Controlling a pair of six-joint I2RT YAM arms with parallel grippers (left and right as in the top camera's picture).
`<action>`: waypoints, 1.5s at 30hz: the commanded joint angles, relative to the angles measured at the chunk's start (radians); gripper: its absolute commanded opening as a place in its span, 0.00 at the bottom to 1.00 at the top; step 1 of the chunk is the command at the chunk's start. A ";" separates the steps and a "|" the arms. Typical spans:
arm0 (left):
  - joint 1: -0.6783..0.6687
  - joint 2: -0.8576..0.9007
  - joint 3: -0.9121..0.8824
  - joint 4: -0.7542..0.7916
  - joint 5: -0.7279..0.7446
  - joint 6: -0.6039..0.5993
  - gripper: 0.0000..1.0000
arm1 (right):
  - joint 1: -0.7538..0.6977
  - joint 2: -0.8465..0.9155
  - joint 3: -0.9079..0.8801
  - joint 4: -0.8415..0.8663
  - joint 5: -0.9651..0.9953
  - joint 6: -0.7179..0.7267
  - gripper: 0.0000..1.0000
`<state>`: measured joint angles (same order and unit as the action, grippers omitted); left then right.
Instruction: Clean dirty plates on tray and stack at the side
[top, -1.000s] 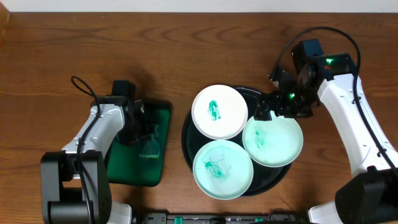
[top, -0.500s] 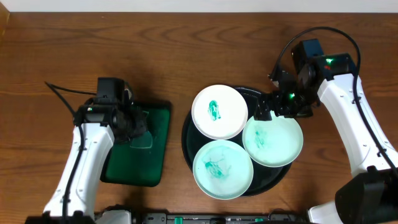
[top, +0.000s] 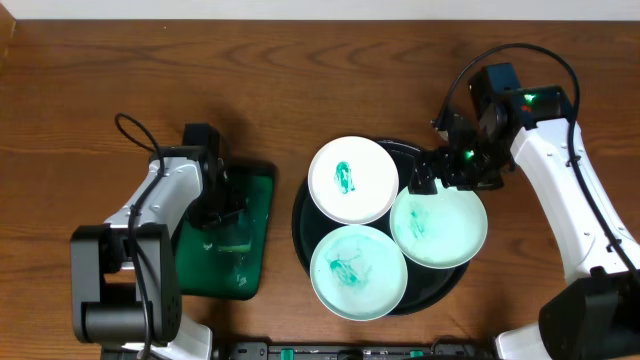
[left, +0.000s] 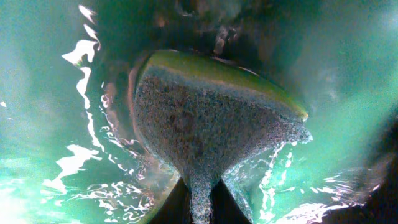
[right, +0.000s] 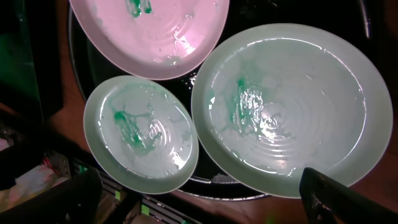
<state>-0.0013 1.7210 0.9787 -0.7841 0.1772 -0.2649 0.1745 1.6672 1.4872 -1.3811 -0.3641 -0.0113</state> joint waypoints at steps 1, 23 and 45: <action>0.000 0.048 0.005 0.028 -0.013 -0.002 0.07 | 0.017 -0.010 0.011 -0.008 -0.011 0.006 0.99; 0.000 -0.528 0.005 -0.043 -0.108 0.025 0.07 | 0.017 -0.010 0.011 0.011 -0.011 -0.005 0.99; 0.000 -0.647 0.005 0.160 -0.174 0.110 0.07 | 0.017 -0.010 0.011 0.066 -0.011 -0.050 0.99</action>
<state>-0.0017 1.0801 0.9787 -0.6308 0.0193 -0.1741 0.1745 1.6672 1.4876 -1.3224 -0.3645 -0.0406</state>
